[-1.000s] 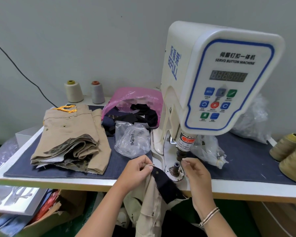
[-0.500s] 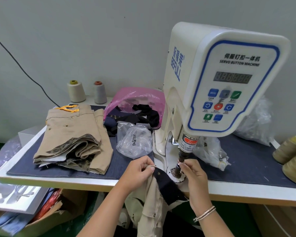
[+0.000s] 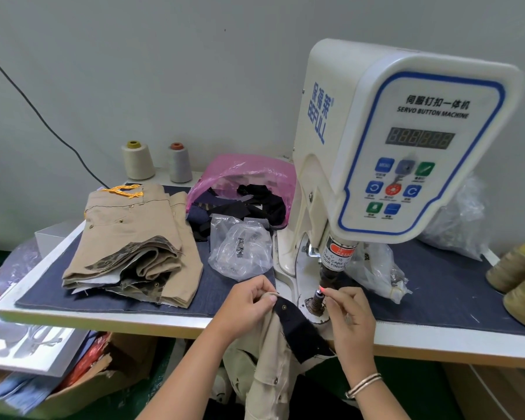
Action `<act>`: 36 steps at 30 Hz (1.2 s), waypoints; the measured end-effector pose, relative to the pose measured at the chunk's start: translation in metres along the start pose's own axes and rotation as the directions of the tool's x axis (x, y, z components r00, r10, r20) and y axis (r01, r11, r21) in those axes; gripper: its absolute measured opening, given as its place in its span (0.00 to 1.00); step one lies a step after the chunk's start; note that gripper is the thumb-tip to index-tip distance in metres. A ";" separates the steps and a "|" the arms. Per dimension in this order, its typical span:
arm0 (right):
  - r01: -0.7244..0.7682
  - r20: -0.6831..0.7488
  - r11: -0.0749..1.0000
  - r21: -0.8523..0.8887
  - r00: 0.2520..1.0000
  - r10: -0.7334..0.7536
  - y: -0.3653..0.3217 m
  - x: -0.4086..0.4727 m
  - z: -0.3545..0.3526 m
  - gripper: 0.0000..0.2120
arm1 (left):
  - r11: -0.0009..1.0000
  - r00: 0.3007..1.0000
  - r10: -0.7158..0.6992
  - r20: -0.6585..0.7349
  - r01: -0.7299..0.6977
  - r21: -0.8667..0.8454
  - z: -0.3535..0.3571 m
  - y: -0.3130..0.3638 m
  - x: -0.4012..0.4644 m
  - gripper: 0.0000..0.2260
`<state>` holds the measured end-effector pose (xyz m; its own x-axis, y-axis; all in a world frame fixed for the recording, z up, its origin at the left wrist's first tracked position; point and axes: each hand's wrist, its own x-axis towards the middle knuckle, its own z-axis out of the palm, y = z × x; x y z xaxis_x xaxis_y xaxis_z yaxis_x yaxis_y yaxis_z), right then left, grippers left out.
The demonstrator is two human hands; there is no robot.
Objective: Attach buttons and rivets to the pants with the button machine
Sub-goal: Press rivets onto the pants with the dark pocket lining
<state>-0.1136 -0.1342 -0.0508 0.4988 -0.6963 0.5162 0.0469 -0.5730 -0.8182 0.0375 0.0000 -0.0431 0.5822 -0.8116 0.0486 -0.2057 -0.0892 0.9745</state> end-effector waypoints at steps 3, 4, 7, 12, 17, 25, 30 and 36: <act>0.071 -0.006 0.996 -0.051 0.997 -0.072 0.000 0.001 -0.001 0.16 | 1.000 1.000 0.001 -0.002 -0.001 0.001 0.000 -0.001 0.000 0.06; 0.093 -0.007 0.994 -0.066 0.996 -0.093 0.000 0.002 -0.002 0.16 | 1.000 1.000 0.003 -0.002 -0.003 0.001 0.000 -0.001 0.000 0.06; 0.152 0.007 0.983 -0.100 0.988 -0.152 0.001 0.003 -0.005 0.13 | 1.000 1.000 0.004 -0.001 -0.004 0.008 0.000 -0.001 0.000 0.06; 0.204 0.060 0.964 -0.169 0.979 -0.197 0.003 0.004 -0.009 0.07 | 1.000 1.000 0.005 -0.001 -0.005 0.007 0.001 -0.002 0.001 0.06; 0.259 0.117 0.918 -0.302 0.965 -0.234 0.007 0.006 -0.014 0.12 | 1.000 1.000 0.008 -0.001 -0.008 -0.016 0.001 -0.002 0.001 0.04; 0.204 0.008 0.942 -0.265 0.978 -0.210 -0.007 -0.004 -0.019 0.07 | 1.000 1.000 0.022 -0.002 -0.022 -0.015 0.001 -0.004 0.002 0.03; 0.320 0.245 0.945 -0.070 0.924 -0.294 -0.056 -0.020 0.017 0.09 | 0.999 0.999 0.033 -0.003 -0.033 -0.001 0.001 -0.003 0.004 0.02; 0.157 0.288 0.987 0.030 0.944 -0.159 -0.104 0.066 0.115 0.13 | 0.998 0.998 0.040 -0.047 -0.038 0.055 0.001 -0.001 0.001 0.06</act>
<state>0.0140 -0.0710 0.0396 0.7129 -0.4422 0.5443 0.1504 -0.6617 -0.7345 0.0380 -0.0014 -0.0443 0.6099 -0.7863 0.0982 -0.2704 -0.0900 0.9585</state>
